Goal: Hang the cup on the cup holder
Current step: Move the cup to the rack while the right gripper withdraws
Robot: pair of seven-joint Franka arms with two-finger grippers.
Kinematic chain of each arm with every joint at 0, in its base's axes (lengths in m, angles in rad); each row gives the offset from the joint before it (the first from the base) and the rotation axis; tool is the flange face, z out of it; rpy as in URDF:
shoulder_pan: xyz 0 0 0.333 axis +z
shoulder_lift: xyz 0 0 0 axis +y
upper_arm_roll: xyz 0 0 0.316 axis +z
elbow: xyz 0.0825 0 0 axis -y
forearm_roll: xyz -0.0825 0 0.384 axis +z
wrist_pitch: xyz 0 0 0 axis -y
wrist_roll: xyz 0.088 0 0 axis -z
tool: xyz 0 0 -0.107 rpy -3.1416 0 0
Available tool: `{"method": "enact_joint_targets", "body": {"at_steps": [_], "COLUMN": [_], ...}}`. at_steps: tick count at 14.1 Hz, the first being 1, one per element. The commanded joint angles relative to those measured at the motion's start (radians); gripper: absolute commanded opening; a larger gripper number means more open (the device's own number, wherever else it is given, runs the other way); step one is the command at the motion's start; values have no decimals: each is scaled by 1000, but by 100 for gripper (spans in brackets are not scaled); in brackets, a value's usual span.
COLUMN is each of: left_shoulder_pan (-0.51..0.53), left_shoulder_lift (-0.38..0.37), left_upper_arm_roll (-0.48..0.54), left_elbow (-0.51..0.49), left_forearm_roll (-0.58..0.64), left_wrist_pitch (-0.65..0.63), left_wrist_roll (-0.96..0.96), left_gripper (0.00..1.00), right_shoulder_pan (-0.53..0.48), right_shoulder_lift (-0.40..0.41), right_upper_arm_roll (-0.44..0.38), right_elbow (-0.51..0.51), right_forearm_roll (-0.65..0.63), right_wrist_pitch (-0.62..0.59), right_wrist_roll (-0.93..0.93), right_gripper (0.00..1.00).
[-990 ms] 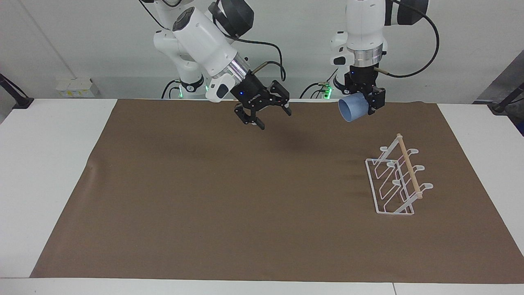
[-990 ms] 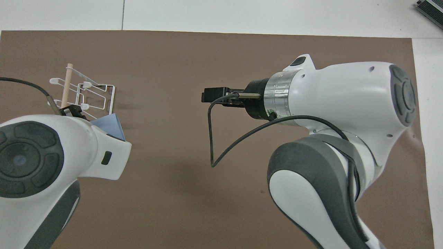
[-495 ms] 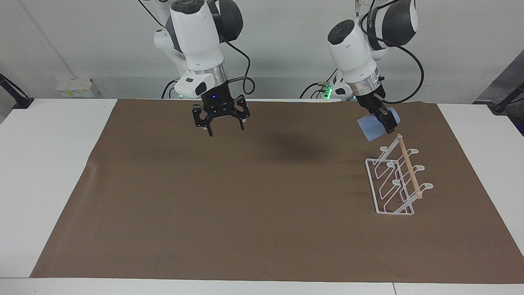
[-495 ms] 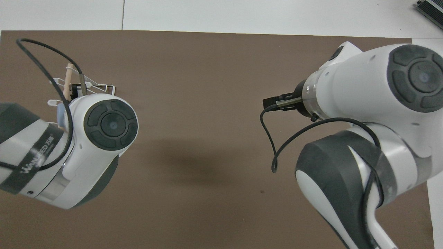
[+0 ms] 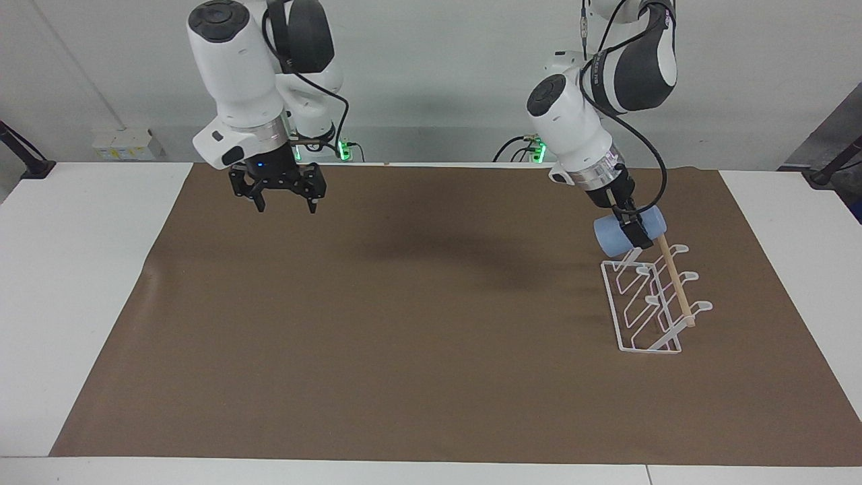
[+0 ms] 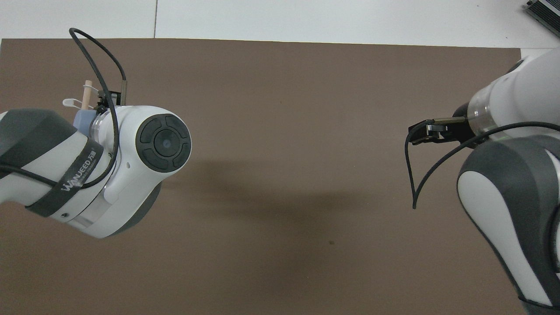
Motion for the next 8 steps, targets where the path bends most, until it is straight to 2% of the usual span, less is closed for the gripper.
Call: {"method": "enact_joint_targets", "body": {"at_steps": [1, 3, 6, 8], "left_shoulder_pan": [59, 114, 127, 170], "left_shoulder_lift": [7, 16, 39, 99], "left_upper_arm_roll": [1, 1, 1, 2], "left_elbow": [-26, -32, -28, -3], "left_forearm_roll": [38, 62, 121, 123], "left_wrist_pitch": [117, 199, 257, 288], "left_wrist_roll": [13, 9, 11, 3], "left_gripper": [0, 0, 0, 0], "right_shoulder_pan": [-58, -98, -116, -116], "right_shoulder_lift": [-41, -47, -47, -47], "right_upper_arm_roll": [13, 11, -1, -7], "right_elbow": [-68, -90, -87, -84], "right_forearm_roll": [9, 37, 41, 41], "right_wrist_pitch": [1, 10, 16, 16], "right_wrist_roll": [-38, -73, -93, -90], "right_gripper": [100, 100, 100, 100]}}
